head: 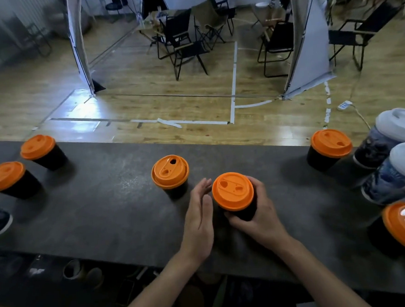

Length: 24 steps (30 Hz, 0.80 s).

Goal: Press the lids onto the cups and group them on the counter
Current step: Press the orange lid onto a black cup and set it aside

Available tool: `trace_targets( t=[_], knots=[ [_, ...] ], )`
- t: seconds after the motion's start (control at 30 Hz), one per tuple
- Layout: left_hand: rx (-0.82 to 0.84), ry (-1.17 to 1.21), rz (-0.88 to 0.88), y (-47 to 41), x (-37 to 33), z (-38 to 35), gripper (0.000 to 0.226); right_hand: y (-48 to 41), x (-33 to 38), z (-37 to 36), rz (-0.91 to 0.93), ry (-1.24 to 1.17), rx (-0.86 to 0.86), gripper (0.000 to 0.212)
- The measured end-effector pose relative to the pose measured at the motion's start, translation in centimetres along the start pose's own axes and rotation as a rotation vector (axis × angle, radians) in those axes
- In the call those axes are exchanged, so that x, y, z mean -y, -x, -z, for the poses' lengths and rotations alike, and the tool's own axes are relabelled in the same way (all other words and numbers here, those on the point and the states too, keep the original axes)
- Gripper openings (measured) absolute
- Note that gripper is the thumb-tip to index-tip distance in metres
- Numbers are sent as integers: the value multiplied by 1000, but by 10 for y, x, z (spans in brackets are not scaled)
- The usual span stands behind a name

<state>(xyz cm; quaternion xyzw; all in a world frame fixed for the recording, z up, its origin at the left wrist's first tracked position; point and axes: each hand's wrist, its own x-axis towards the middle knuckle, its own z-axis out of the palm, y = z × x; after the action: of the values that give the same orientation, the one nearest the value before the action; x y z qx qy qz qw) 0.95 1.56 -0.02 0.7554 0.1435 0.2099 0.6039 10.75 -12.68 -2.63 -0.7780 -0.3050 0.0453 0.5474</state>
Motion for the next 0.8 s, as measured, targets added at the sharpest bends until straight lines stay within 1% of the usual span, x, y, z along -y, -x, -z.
trace_targets(
  t=[0.07, 0.13, 0.3, 0.43, 0.57, 0.63, 0.7, 0.8],
  knots=[
    [14, 130, 148, -16, 0, -12, 40, -1, 0, 0, 23, -7, 15, 90],
    [4, 183, 226, -27, 1, -18, 41, -1, -3, -1, 31, -4, 31, 91],
    [-23, 164, 182, -26, 9, -20, 40, -3, -6, -4, -9, 22, 16, 84],
    [-9, 243, 175, -35, 8, -22, 43, -5, -4, -1, -4, 7, 24, 79],
    [-29, 215, 177, -31, 8, -27, 40, -2, -5, -4, -14, 5, 56, 87],
    [-27, 215, 172, -28, 11, -26, 40, -2, -8, -5, -41, 3, 36, 89],
    [-28, 245, 167, -32, 14, -23, 43, -3, -7, -3, -53, 10, 24, 84],
    [-13, 307, 191, -43, 10, -19, 49, -2, -5, -2, -15, 19, 72, 78]
  ],
)
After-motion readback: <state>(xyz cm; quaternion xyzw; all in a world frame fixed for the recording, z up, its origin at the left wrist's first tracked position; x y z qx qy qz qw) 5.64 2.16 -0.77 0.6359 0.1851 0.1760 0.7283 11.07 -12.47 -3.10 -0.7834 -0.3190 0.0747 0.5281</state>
